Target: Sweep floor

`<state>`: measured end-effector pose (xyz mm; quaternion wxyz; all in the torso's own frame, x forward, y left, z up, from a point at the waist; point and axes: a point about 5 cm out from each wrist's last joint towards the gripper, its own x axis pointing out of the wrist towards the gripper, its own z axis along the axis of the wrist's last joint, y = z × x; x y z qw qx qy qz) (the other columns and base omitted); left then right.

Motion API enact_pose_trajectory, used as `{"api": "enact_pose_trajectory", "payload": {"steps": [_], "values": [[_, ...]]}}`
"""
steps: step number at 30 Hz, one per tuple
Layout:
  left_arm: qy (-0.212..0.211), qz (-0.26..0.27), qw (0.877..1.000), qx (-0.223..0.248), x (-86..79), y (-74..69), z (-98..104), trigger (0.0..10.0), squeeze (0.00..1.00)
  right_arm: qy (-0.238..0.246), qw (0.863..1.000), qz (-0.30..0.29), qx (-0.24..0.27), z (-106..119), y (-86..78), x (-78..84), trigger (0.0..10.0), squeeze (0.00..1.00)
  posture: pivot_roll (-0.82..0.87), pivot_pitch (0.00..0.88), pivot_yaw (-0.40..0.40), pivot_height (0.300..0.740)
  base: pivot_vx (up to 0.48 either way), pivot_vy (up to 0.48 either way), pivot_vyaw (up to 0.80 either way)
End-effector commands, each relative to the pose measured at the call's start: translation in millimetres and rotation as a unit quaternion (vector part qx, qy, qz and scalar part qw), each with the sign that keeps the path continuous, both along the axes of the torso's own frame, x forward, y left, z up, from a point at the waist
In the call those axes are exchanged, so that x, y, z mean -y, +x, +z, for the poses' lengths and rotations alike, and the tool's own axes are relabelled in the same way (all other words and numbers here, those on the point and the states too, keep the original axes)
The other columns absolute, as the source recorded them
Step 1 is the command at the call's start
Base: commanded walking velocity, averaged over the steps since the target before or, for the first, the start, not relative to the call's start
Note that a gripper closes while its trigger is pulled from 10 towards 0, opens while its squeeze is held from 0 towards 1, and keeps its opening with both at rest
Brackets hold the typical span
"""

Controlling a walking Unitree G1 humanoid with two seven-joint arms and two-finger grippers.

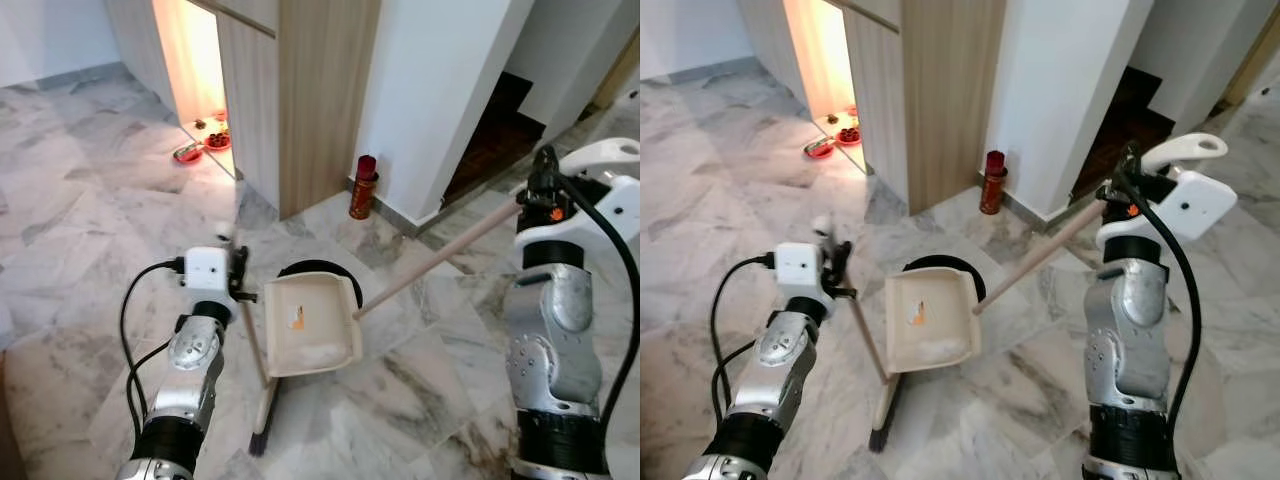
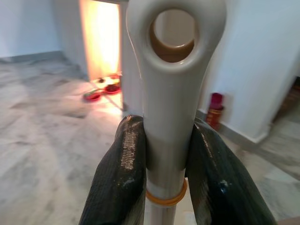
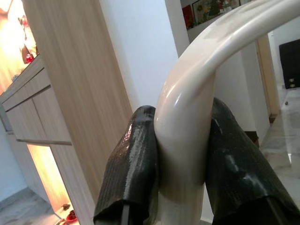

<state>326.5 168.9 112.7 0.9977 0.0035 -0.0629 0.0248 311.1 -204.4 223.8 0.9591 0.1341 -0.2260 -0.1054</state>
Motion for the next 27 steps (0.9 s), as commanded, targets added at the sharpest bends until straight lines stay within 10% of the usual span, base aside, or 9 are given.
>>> {"api": "enact_pose_trajectory", "payload": {"steps": [1,27], "values": [[0.012,0.007,1.0,0.009,-1.8,1.4,4.1,10.0,0.0,-0.002,0.999,-0.005,0.039,14.8,-1.5,0.6,10.0,0.0,0.22,0.013,-0.069,0.74,0.0,0.0,0.0],[0.02,0.011,1.0,0.012,-2.0,1.8,5.7,10.0,0.0,-0.002,0.999,-0.006,0.054,18.5,-1.3,-1.1,10.0,0.0,0.22,0.016,-0.067,0.74,0.136,0.0,0.0]]}}
